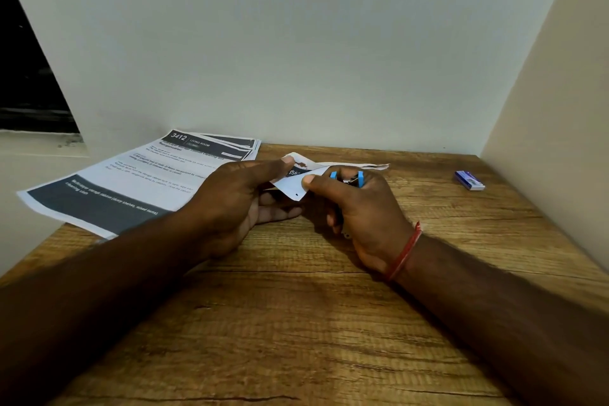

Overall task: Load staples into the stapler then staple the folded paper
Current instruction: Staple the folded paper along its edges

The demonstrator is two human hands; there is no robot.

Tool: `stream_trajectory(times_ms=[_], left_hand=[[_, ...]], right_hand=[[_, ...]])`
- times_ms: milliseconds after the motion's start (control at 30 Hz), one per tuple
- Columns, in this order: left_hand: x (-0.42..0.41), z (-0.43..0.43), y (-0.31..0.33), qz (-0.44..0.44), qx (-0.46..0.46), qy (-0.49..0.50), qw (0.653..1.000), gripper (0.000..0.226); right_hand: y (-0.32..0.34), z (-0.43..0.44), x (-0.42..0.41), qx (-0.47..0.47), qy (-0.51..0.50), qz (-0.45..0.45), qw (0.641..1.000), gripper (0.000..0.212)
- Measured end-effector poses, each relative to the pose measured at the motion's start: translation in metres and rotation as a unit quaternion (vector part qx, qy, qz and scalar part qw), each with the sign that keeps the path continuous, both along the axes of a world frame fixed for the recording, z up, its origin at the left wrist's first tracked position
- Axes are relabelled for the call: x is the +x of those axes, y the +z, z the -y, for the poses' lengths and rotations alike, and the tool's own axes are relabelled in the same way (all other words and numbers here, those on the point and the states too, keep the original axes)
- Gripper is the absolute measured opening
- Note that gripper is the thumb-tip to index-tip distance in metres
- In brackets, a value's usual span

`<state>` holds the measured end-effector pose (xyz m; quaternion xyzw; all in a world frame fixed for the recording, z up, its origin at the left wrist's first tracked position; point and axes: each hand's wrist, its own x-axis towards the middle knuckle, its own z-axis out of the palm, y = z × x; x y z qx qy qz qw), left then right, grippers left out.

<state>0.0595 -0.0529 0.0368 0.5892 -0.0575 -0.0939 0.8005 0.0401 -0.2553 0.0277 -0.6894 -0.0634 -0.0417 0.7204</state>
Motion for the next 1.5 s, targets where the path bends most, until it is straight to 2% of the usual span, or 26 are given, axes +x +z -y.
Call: stream_trajectory(times_ms=[133,233,333,433,500,567,633,700,767,867,933,1033,1100,1200,1267,1333,1433,1500], left_hand=[[0.001,-0.002,0.001,0.009,0.007,0.002,1.0,0.037],[-0.001,-0.002,0.001,0.05,0.042,-0.001,0.998,0.033],[-0.001,-0.003,-0.002,0.104,0.07,-0.023,0.992,0.046],[0.003,-0.004,-0.001,0.084,0.006,0.003,0.996,0.064],[0.006,-0.006,0.002,0.091,-0.013,0.043,0.995,0.056],[0.008,-0.009,0.003,0.115,0.011,0.073,0.991,0.04],[0.009,-0.013,0.002,0.127,0.038,0.096,0.987,0.036],[0.011,-0.015,0.001,0.14,0.055,0.107,0.983,0.041],[0.011,-0.015,0.0,0.162,0.071,0.11,0.978,0.052],[0.011,-0.015,0.0,0.19,0.089,0.116,0.971,0.08],[0.012,-0.016,0.0,0.201,0.105,0.133,0.965,0.098],[0.019,-0.023,-0.002,0.195,0.119,0.166,0.959,0.108],[0.024,-0.027,-0.004,0.192,0.139,0.181,0.955,0.103],[0.026,-0.027,-0.004,0.182,0.218,0.204,0.937,0.084],[0.026,-0.027,-0.004,0.172,0.294,0.202,0.918,0.072],[0.029,-0.027,-0.009,0.182,0.366,0.188,0.893,0.071],[0.029,-0.025,-0.015,0.194,0.403,0.172,0.878,0.067],[0.029,-0.024,-0.018,0.211,0.424,0.178,0.862,0.066]], right_hand=[[0.001,-0.001,0.0,-0.003,-0.001,0.005,1.0,0.03],[0.001,-0.001,0.002,-0.001,0.001,0.004,1.0,0.033],[0.003,0.003,0.004,0.013,-0.005,0.003,1.0,0.031],[0.005,0.009,0.007,0.01,-0.004,0.018,1.0,0.018],[0.003,0.012,0.009,-0.023,0.006,0.029,0.999,0.02],[0.001,0.016,0.011,-0.052,0.033,0.009,0.998,0.022],[0.0,0.018,0.014,-0.031,0.071,-0.018,0.997,0.023],[0.001,0.021,0.018,0.052,0.079,-0.034,0.995,0.029],[0.002,0.029,0.026,0.116,0.036,-0.036,0.992,0.033],[0.003,0.044,0.035,0.114,-0.049,-0.026,0.992,0.012],[0.002,0.055,0.038,0.082,-0.081,-0.032,0.993,0.026],[0.006,0.06,0.034,0.023,-0.053,-0.056,0.997,0.019],[0.009,0.061,0.034,-0.032,-0.049,-0.054,0.997,0.03],[0.02,0.07,0.041,-0.108,-0.105,-0.092,0.984,0.055],[0.028,0.087,0.049,-0.183,-0.132,-0.128,0.966,0.058],[0.024,0.114,0.06,-0.292,-0.163,-0.123,0.935,0.048],[0.009,0.152,0.074,-0.5,-0.192,-0.085,0.84,0.032],[0.005,0.162,0.077,-0.567,-0.211,-0.073,0.793,0.032]])
